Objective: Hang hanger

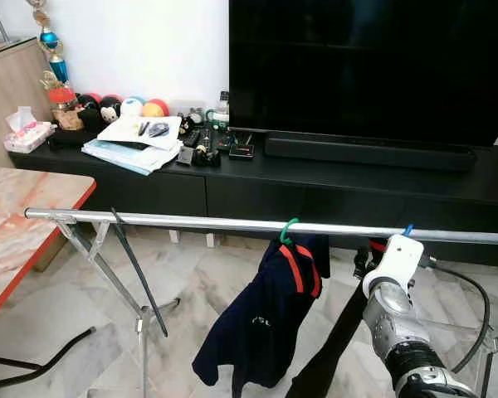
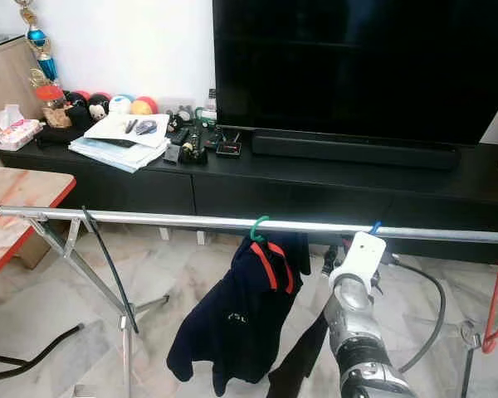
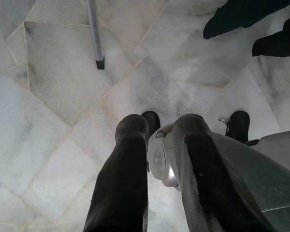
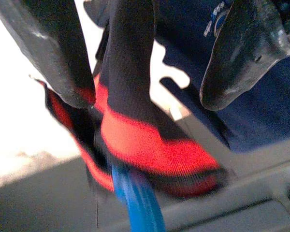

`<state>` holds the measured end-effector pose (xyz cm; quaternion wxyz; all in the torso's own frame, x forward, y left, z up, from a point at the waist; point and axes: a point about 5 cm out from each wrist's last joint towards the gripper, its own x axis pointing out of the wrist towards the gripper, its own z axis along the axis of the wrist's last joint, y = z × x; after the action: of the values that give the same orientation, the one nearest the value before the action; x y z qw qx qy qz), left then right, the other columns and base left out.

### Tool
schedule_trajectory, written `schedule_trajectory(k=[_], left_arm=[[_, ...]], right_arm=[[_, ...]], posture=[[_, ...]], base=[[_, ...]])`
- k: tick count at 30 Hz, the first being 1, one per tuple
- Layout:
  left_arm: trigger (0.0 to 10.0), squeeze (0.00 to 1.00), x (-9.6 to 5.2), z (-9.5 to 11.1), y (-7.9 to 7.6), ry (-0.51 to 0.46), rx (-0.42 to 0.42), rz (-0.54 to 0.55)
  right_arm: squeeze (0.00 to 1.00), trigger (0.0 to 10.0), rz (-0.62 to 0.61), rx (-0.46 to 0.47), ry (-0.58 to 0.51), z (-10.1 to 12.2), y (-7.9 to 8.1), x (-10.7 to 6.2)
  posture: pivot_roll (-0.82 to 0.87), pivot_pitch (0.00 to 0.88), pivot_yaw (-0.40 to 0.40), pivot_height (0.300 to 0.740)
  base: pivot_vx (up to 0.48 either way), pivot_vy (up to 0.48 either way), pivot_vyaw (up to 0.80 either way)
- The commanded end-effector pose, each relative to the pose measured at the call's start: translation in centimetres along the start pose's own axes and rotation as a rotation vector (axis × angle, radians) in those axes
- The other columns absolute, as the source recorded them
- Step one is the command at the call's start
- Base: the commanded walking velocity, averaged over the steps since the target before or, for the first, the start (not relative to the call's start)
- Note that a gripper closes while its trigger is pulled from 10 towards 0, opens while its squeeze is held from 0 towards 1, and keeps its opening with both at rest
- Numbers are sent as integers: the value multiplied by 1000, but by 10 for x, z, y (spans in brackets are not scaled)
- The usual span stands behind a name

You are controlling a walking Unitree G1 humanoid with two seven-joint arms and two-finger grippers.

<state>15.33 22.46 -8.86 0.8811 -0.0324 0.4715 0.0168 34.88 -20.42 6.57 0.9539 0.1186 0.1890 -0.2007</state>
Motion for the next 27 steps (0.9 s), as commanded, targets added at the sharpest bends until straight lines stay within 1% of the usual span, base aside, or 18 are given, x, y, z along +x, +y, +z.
schedule_trajectory(k=[1,10,15,25,26,27], left_arm=[[10000,0,-1,-3,1,6,-12,5],[10000,0,-1,-2,1,6,-14,2],[10000,0,0,-2,0,1,-13,-2],[10000,0,0,-1,0,-4,-19,-9],[10000,0,0,-1,0,-4,-20,-9],[10000,0,0,0,0,-5,-20,-9]], right_arm=[[0,10000,1,21,16,1,3,1],[0,10000,-21,41,13,9,0,3],[0,10000,-16,21,-8,12,0,4],[0,10000,-24,24,65,6,-2,5],[0,9725,-24,22,64,7,-2,5],[0,9725,-22,24,63,7,-2,5]], posture=[[130,0,11,740],[133,0,14,740],[132,0,15,740],[146,0,9,740],[148,0,8,740],[148,0,8,740]], base=[[0,0,0],[0,0,0],[0,0,0],[0,0,0],[0,0,0],[0,0,0]])
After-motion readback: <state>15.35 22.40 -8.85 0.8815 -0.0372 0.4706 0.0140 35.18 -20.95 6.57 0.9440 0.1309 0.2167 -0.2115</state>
